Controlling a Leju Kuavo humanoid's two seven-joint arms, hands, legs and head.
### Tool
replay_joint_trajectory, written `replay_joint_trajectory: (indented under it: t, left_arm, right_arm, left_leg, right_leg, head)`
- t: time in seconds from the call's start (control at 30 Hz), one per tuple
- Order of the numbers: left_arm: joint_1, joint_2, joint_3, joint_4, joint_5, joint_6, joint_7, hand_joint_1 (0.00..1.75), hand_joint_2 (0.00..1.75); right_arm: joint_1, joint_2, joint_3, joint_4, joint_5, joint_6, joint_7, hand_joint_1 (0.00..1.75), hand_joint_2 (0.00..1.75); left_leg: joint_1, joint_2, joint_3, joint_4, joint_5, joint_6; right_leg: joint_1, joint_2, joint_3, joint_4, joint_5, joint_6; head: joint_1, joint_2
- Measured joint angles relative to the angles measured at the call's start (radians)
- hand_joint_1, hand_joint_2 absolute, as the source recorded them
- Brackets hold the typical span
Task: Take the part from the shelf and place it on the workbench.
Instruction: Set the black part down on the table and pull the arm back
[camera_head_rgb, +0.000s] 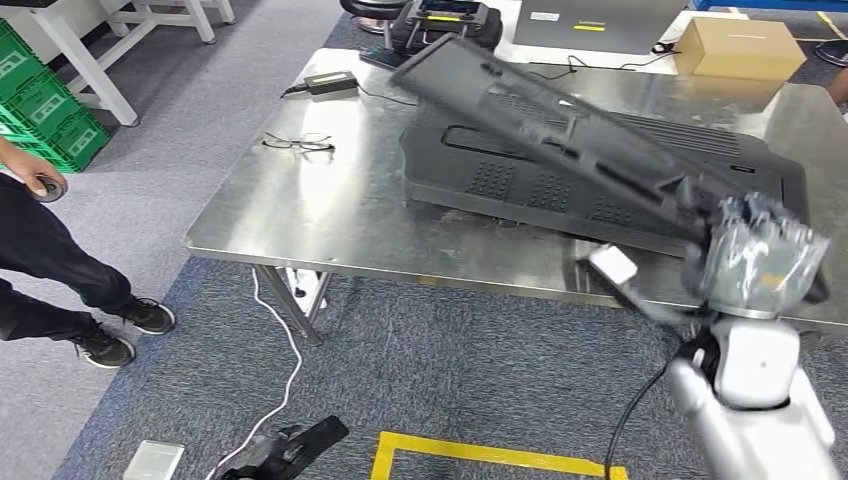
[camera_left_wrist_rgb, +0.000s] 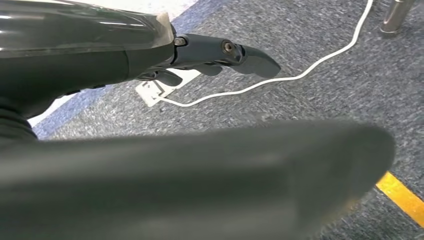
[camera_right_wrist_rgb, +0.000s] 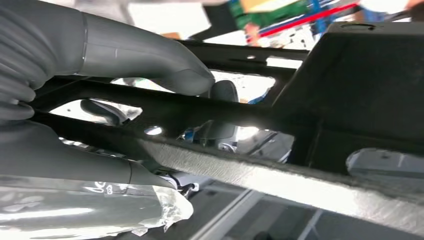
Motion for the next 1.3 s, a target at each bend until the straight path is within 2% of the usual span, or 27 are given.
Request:
replay_joint_trajectory:
  t: [0.23, 0.4, 0.6, 0.8, 1.03, 1.13, 1.3]
  left_arm:
    - [-0.014, -0.005, -0.024, 0.000, -0.012, -0.010, 0.008, 0.00, 0.00]
    - [-0.019, -0.007, -0.031, 0.000, -0.012, -0.011, 0.010, 0.00, 0.00]
    - [-0.026, -0.008, -0.048, 0.000, -0.012, -0.017, 0.019, 0.00, 0.00]
    - [-0.040, -0.008, -0.064, 0.000, -0.017, -0.026, 0.031, 0.00, 0.00]
    - [-0.050, -0.015, -0.082, 0.000, -0.023, -0.034, 0.040, 0.00, 0.00]
    - [-0.056, -0.018, -0.089, 0.000, -0.029, -0.036, 0.048, 0.00, 0.00]
    - [-0.058, -0.020, -0.099, 0.000, -0.030, -0.036, 0.055, 0.00, 0.00]
  right_arm:
    - [-0.223, -0.021, 0.014, 0.183, 0.038, 0.095, 0.028, 1.75, 1.75]
    - [-0.296, -0.027, 0.026, 0.256, 0.041, 0.118, 0.039, 1.75, 1.75]
    - [-0.435, -0.029, 0.066, 0.392, 0.043, 0.207, 0.063, 1.75, 1.75]
    - [-0.598, -0.015, 0.149, 0.566, 0.044, 0.291, 0.143, 1.75, 1.75]
    - [-0.669, 0.021, 0.240, 0.710, 0.044, 0.301, 0.247, 1.75, 1.75]
    - [-0.673, 0.043, 0.279, 0.775, 0.044, 0.297, 0.308, 1.75, 1.75]
    - [-0.649, 0.075, 0.330, 0.858, 0.044, 0.288, 0.363, 1.75, 1.75]
  left_leg:
    - [0.000, 0.000, 0.000, 0.000, 0.001, 0.000]
    - [0.000, 0.000, -0.001, 0.000, 0.000, 0.000]
    - [0.000, 0.000, -0.002, 0.000, 0.001, 0.000]
    - [0.000, 0.000, -0.002, 0.001, 0.001, 0.000]
    - [0.000, -0.001, -0.003, 0.001, 0.001, 0.000]
    - [0.000, -0.001, -0.003, 0.001, 0.001, 0.000]
    - [0.000, -0.001, -0.003, 0.001, 0.001, 0.000]
  right_leg:
    - [0.000, 0.000, 0.000, 0.000, 0.001, 0.000]
    - [0.000, 0.000, -0.001, 0.001, 0.001, 0.000]
    - [0.000, -0.001, -0.001, 0.000, 0.001, 0.000]
    - [0.000, -0.001, -0.002, 0.001, 0.001, 0.000]
    - [0.000, -0.001, -0.003, 0.001, 0.001, 0.000]
    - [0.000, -0.001, -0.003, 0.001, 0.001, 0.000]
    - [0.000, -0.001, -0.003, 0.001, 0.001, 0.000]
  head:
    - [0.000, 0.000]
    - [0.000, 0.000]
    - [0.000, 0.000]
    - [0.000, 0.000]
    - [0.000, 0.000]
    - [0.000, 0.000]
    - [0.000, 0.000]
